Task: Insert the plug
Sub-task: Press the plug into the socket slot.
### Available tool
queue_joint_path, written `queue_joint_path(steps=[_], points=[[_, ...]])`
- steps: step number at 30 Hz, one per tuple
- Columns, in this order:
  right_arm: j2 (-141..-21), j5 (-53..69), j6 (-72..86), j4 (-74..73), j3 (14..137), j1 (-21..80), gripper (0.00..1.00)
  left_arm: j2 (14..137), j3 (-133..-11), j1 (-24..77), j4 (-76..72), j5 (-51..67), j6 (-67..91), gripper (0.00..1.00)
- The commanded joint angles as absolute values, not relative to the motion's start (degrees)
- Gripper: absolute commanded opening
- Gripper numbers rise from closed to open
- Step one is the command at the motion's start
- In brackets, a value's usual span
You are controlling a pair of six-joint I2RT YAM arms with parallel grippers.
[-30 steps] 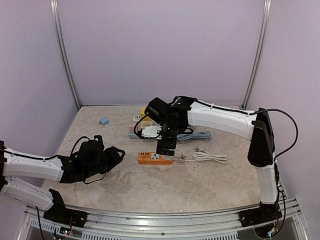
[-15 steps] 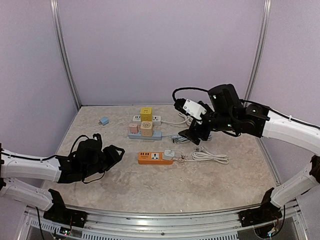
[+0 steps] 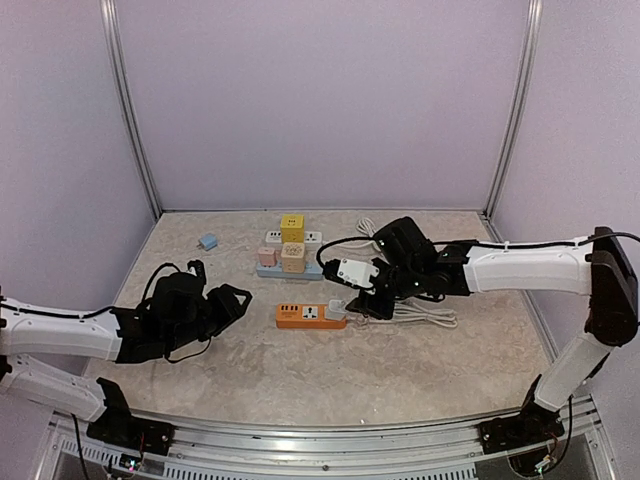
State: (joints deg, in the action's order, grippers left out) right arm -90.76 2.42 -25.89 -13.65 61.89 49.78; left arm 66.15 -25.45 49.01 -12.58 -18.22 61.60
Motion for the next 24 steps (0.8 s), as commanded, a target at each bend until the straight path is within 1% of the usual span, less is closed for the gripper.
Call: queue_joint_path(steps=[1, 6, 16, 24], points=[[-94.24, 12.43, -27.16, -18.19, 66.42, 47.97, 0.49, 65.58, -25.7, 49.57, -12.49, -17.82, 60.79, 0.59], [-94.58, 17.07, -27.2, -15.5, 66.07, 47.86, 0.51, 63.0, -24.18, 49.5, -11.49, -18.72, 60.99, 0.59], [-100.46, 14.21, -26.1, -14.23, 68.43, 47.82, 0.53, 61.67, -22.77, 49.57, -11.77, -19.08, 61.56, 0.59], [-101.78, 12.01, -25.93, -12.31, 68.18, 47.87, 0.52, 61.02, -21.56, 49.52, -11.89, -19.48, 62.01, 0.59]])
